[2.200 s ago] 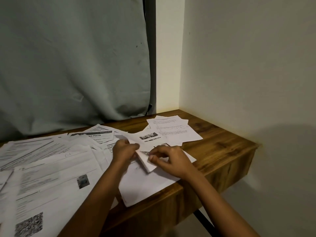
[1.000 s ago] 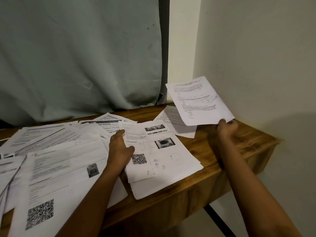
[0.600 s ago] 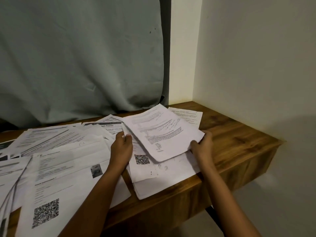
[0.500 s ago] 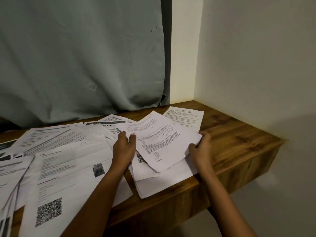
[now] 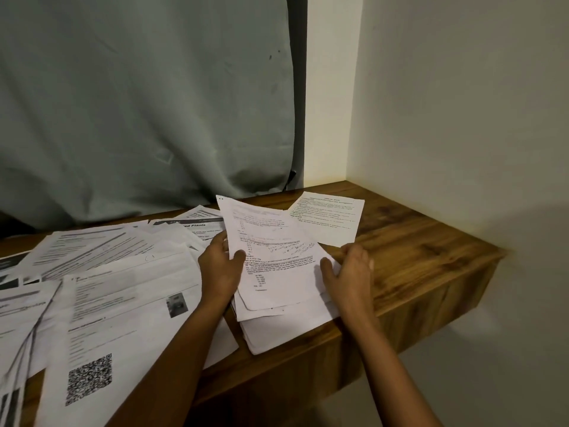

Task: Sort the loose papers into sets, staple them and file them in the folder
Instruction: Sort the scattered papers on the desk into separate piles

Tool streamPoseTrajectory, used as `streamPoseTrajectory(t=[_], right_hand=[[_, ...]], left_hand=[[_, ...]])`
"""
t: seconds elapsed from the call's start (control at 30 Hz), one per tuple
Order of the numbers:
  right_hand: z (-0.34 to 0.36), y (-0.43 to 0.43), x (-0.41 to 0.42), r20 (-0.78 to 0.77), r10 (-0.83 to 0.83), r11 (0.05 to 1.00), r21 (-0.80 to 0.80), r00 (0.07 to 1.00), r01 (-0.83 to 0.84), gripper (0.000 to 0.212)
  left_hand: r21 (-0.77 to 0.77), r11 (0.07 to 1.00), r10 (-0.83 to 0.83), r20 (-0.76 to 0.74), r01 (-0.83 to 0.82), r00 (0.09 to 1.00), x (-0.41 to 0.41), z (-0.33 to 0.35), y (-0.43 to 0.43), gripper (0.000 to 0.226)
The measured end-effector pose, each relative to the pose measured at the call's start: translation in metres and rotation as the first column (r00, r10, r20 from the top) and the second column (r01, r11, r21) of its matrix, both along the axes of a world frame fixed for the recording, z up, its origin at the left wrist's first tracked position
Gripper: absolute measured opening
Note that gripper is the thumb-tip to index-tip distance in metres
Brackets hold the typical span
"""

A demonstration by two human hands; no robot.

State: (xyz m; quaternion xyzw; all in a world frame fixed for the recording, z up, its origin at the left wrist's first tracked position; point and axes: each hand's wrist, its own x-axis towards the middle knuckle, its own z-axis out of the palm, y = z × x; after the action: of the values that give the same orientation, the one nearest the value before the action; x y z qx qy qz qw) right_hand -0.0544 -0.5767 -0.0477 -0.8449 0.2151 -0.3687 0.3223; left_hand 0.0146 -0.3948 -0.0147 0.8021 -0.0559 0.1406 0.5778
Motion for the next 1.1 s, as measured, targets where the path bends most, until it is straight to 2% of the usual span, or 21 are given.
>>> streamPoseTrajectory(t=[0.07,0.17,0.23,0.33,0.37,0.47,0.57,0.6,0.67,0.77,0.87,0.93,1.1], right_hand=[[0.01,-0.005,0.003,-0.051,-0.015,1.0,0.013,0.999,0.016,0.051],[0.035,-0.011,0.006,-0.066,0.15,0.967,0.215,0.986,-0.133,0.057],[0.048,-0.014,0.01,-0.071,0.289,0.903,0.352,0.955,-0.247,0.06],[0.065,-0.013,0.012,-0.11,0.441,0.788,0.523,0.891,-0.326,0.068],[0.068,-0.011,0.015,-0.103,0.501,0.738,0.57,0.859,-0.362,0.065],[0.082,0.009,0.016,0.05,0.642,0.538,0.681,0.765,-0.496,0.033],[0.089,0.04,0.016,0.221,0.688,0.396,0.683,0.692,-0.613,0.024],[0.09,0.053,0.016,0.24,0.69,0.388,0.673,0.683,-0.629,0.019],[0.09,0.08,0.016,0.226,0.689,0.429,0.638,0.689,-0.639,0.016],[0.088,0.123,0.018,0.187,0.699,0.473,0.603,0.69,-0.642,0.025],[0.085,0.167,0.016,0.244,0.71,0.42,0.606,0.66,-0.676,0.022],[0.084,0.197,0.013,0.255,0.719,0.395,0.614,0.646,-0.683,0.027],[0.074,0.271,0.018,0.254,0.718,0.35,0.674,0.649,-0.651,0.032]], left_hand=[[-0.067,0.998,0.004,0.007,-0.004,1.0,-0.002,0.006,0.0,0.051],[-0.177,0.984,-0.013,0.007,0.014,1.0,-0.008,0.018,0.003,0.052],[-0.239,0.971,-0.02,0.026,0.026,0.999,-0.011,0.028,0.01,0.052],[-0.317,0.947,-0.04,0.048,0.053,0.998,-0.013,0.041,0.031,0.051],[-0.322,0.945,-0.045,0.051,0.059,0.998,-0.015,0.045,0.04,0.049],[-0.343,0.936,-0.056,0.062,0.074,0.997,-0.02,0.053,0.073,0.044],[-0.299,0.954,-0.011,0.091,0.038,0.996,-0.029,0.055,0.109,0.042],[-0.273,0.962,0.011,0.098,0.016,0.995,-0.033,0.055,0.121,0.042],[-0.228,0.973,0.052,0.079,-0.032,0.996,-0.04,0.054,0.146,0.045],[-0.198,0.976,0.1,0.057,-0.087,0.993,-0.053,0.051,0.185,0.046],[-0.139,0.98,0.154,0.08,-0.142,0.985,-0.07,0.05,0.222,0.045],[-0.073,0.978,0.201,0.09,-0.195,0.975,-0.084,0.051,0.247,0.045],[0.044,0.964,0.26,0.049,-0.262,0.964,-0.123,0.05,0.311,0.031]])
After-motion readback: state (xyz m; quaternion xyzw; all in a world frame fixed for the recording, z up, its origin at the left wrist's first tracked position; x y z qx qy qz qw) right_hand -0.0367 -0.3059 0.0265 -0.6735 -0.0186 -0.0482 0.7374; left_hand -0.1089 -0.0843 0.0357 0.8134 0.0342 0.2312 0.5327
